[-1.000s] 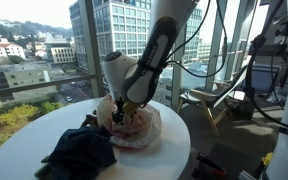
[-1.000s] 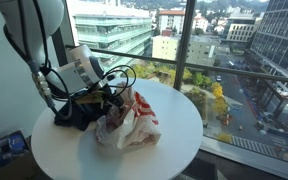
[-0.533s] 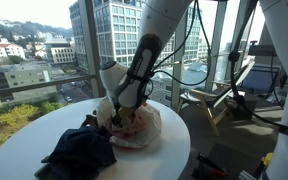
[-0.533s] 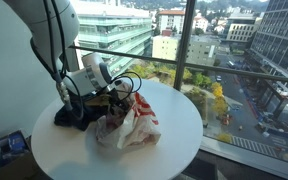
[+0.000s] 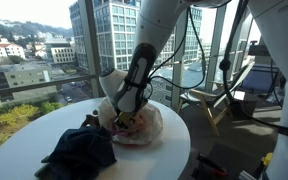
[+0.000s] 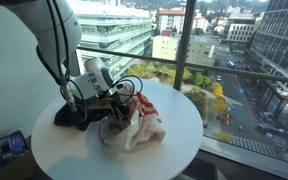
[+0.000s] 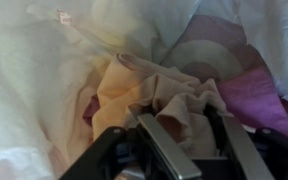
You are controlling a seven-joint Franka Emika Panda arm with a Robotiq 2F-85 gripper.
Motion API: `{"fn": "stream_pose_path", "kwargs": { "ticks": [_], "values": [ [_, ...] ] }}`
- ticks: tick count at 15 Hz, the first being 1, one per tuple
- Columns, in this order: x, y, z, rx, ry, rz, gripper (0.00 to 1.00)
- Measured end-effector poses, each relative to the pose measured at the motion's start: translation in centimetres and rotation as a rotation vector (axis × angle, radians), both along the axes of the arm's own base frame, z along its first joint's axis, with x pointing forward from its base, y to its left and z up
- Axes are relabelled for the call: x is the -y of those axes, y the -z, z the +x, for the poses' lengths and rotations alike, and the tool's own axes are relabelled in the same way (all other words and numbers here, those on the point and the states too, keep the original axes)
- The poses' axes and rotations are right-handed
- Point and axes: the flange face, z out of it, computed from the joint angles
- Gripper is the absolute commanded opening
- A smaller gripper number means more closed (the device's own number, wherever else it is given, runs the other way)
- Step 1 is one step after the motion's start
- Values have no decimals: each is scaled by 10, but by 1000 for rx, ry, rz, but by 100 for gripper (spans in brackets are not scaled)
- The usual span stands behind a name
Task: Pick up the black shirt from the plastic and put it on the table, pick up the peach shirt from the plastic and put it on the table, pick up the pink shirt from the plastic and put it on the table, pick up the green apple toy from the plastic and put it on the table
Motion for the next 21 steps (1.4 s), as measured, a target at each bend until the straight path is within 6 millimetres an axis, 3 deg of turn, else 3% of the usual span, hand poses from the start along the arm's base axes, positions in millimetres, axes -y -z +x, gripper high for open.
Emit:
{"fn": "stream_pose_path", "kwargs": {
  "ticks": [3,6,8,12,15,18,21],
  "values": [
    [10,3,-6,-6,15,-3,1],
    [18,-4,-18,22,23,23,2],
    [22,-26,-29,58,19,42,2],
    [23,-98,-55,178,-22,54,2],
    [13,-157,-76,297,-112,42,2],
    [-8,-219,-98,412,-237,8,2],
    [-46,-283,-118,537,-357,-18,2]
  ]
}}
